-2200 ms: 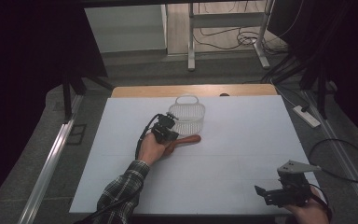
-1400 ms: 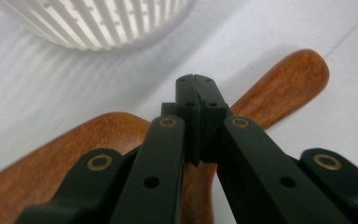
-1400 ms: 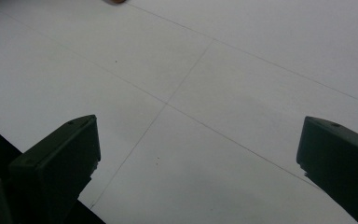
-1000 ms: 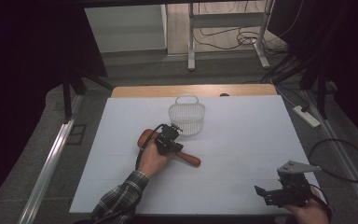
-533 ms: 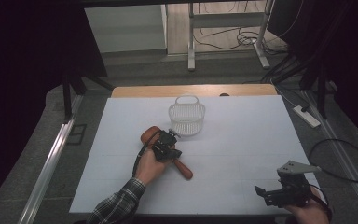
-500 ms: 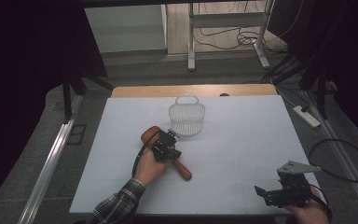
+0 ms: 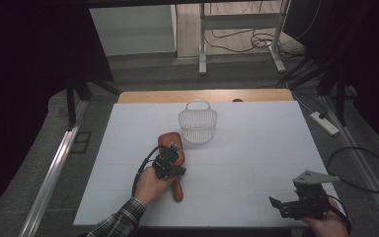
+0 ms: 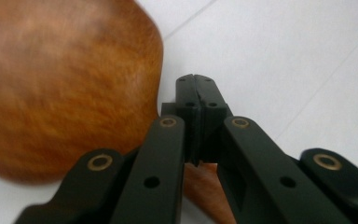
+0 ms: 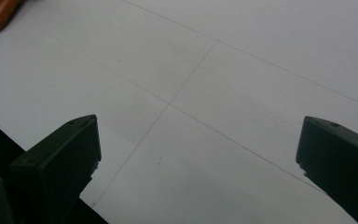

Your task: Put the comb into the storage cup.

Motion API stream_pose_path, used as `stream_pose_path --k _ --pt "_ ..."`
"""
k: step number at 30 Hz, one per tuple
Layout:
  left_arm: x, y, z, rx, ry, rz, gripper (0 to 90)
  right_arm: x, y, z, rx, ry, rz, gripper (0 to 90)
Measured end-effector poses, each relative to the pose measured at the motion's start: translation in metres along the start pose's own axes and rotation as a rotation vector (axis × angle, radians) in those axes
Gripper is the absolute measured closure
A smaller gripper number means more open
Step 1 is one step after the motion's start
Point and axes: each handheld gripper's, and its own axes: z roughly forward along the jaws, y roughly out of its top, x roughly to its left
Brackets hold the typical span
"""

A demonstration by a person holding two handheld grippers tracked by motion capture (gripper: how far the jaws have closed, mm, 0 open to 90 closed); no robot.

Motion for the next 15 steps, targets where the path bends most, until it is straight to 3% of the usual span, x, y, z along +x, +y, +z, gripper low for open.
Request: stream_pose_path --k 9,15 --pt "0.005 -0.016 -0.008 -0.004 -0.004 -0.029 89.0 0.0 0.0 0.0 0.0 0.001 -0.003 0.0" --pt "0.003 -0.023 -0.011 -0.001 0.0 -0.023 89.0 0.0 0.0 0.0 0.0 0.001 -0.005 0.0"
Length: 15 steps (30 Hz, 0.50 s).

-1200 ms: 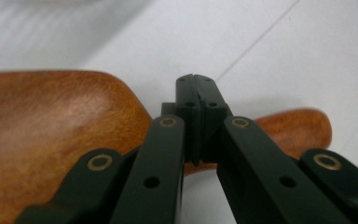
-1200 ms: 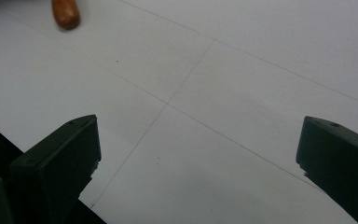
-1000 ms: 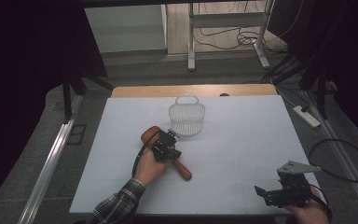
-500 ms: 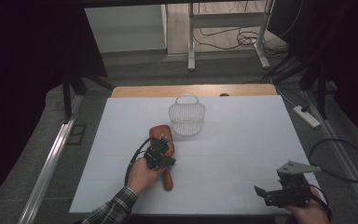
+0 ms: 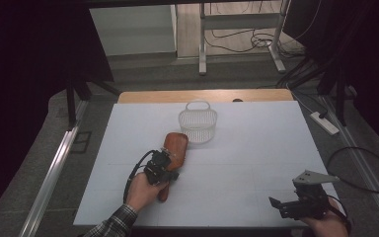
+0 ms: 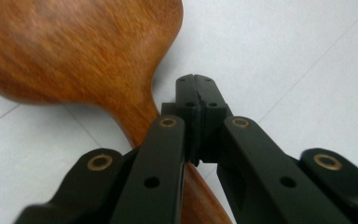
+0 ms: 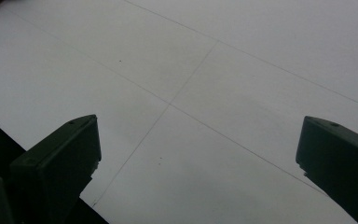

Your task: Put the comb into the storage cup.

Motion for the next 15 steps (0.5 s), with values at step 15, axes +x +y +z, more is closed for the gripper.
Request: stream_pose_path --k 15 --pt "0.007 -0.022 -0.01 0.019 0.029 -0.018 89.0 0.0 0.0 0.0 0.001 0.002 -0.004 0.0"
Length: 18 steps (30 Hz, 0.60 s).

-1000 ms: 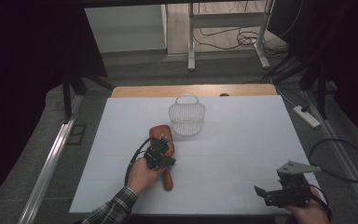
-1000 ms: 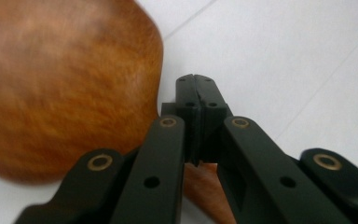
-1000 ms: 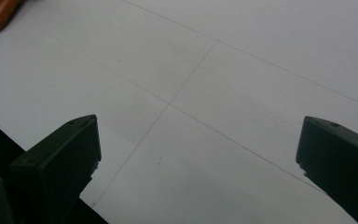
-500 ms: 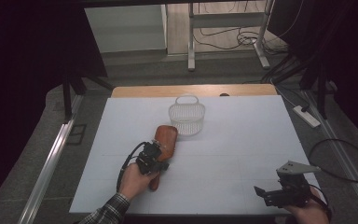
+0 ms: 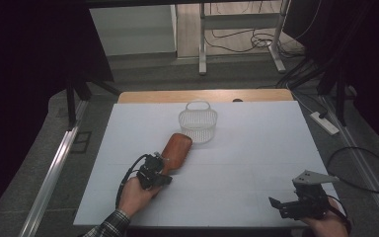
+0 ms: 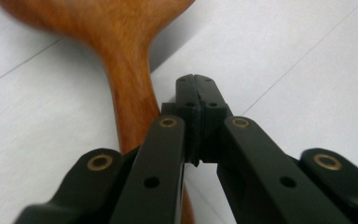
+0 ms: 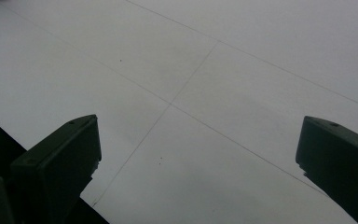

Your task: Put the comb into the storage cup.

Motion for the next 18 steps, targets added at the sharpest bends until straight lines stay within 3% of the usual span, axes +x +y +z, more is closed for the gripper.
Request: stream_pose_path --k 11,18 --pt "0.008 -0.011 -0.008 -0.016 0.026 -0.013 88.9 0.0 0.0 0.0 0.003 0.0 0.0 0.0" --pt "0.004 -0.013 -0.016 -0.059 0.022 0.013 85.6 0.0 0.0 0.0 0.001 -0.001 0.0 0.0"
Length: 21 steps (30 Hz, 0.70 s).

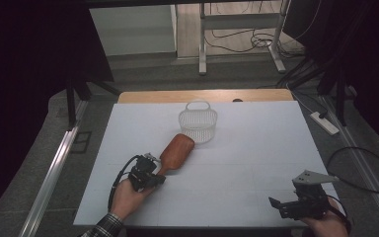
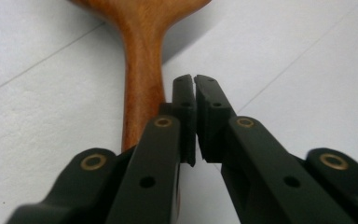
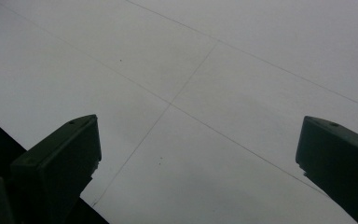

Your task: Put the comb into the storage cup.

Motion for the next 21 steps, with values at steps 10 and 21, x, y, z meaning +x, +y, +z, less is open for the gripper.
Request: stream_pose_path --k 10,21 --pt "-0.005 -0.007 -0.016 -0.066 -0.005 0.007 69.2 0.0 0.0 0.0 0.002 -0.001 -0.001 0.0" --pt "0.003 -0.006 -0.026 -0.109 0.061 -0.008 40.6 0.0 0.0 0.0 0.003 0.0 0.0 0.0"
